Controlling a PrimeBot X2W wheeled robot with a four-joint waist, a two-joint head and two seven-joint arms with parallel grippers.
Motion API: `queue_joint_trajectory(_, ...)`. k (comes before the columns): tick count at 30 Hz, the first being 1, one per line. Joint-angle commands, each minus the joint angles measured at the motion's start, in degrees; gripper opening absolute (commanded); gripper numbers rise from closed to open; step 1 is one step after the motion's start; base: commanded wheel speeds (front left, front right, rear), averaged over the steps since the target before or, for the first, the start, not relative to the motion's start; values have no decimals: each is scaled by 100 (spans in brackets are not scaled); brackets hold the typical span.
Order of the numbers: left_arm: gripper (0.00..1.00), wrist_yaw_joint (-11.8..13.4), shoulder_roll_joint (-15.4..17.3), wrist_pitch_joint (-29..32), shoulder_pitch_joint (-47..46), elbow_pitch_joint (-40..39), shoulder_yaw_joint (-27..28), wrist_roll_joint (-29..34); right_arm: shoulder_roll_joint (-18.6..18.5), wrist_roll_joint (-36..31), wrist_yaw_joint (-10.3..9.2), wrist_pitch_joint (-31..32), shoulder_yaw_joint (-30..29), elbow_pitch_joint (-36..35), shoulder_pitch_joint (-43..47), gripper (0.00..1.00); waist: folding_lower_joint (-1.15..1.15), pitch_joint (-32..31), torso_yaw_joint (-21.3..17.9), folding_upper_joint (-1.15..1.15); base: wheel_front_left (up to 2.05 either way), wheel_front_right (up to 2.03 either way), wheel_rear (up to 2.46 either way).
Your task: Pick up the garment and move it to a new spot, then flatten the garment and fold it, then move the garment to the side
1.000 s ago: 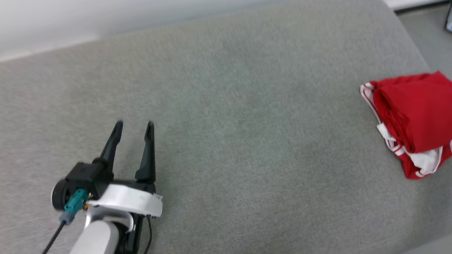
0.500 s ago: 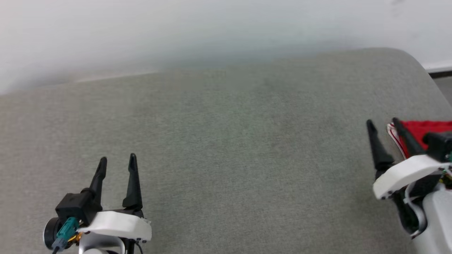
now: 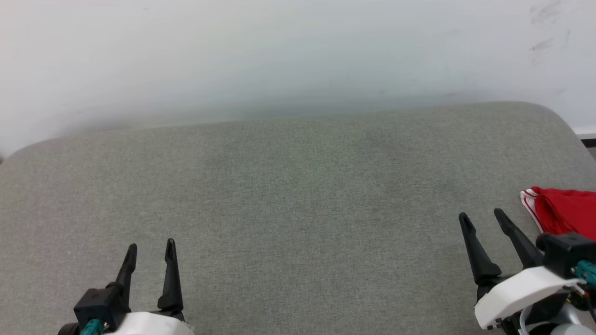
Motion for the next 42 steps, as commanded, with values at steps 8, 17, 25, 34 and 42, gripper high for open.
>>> queue_joint_trajectory(8,100,-3,-98,-13,320,-44,-27,18,142,-258,-4,310,-139,-741,490,100,1,-143,-113,0,0,0,0)
queue_joint_trajectory(17,100,46,-15,-8,283,-68,-21,57,197,-304,-4,356,-145,-900,481,100,1,-146,-99,0,0,0,0)
queue_joint_trajectory(25,100,65,4,4,239,-31,-31,24,231,-206,-4,369,-105,-920,520,100,1,-143,-96,0,0,0,0)
queue_joint_trajectory(34,0,-12,-100,107,250,122,-13,-292,226,126,0,350,-109,-658,449,0,1,-137,-88,0,0,0,0)
queue_joint_trajectory(42,0,-206,-196,311,90,275,142,-1052,239,997,0,330,-167,-414,326,0,1,-129,-67,0,0,0,0)
